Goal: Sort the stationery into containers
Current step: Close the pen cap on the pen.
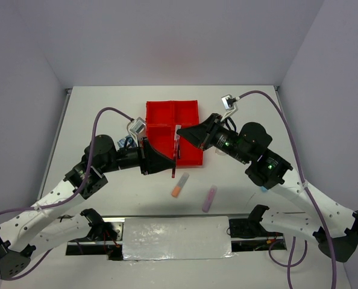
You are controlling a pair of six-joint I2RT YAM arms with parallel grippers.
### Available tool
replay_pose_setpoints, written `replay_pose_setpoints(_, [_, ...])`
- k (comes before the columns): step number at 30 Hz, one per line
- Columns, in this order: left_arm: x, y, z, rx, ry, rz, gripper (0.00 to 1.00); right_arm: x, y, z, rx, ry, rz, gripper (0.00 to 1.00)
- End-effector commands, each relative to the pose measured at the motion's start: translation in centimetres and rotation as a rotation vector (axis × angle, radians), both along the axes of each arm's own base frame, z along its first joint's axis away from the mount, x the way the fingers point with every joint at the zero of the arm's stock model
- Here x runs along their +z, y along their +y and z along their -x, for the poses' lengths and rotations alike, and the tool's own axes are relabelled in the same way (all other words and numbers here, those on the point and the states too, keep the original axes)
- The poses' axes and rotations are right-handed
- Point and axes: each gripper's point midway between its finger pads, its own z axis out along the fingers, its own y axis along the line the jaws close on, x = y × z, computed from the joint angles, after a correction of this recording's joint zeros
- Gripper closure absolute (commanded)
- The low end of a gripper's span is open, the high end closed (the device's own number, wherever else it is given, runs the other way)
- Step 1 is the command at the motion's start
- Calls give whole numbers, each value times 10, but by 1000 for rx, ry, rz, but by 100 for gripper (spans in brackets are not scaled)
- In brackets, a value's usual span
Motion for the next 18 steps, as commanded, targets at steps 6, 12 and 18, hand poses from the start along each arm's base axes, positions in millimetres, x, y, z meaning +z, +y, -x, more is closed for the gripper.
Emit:
replay_pose_setpoints(6, [36,0,2,-2,-93,74,100,1,2,1,7,-31,17,100])
replay_pose_setpoints(12, [38,0,1,2,-102,76,100,-6,5,2,20,-22,34,100])
replay_pose_setpoints(18, [39,-2,2,-14,-103,79,100,-16,3,-1,-3,-23,62,100])
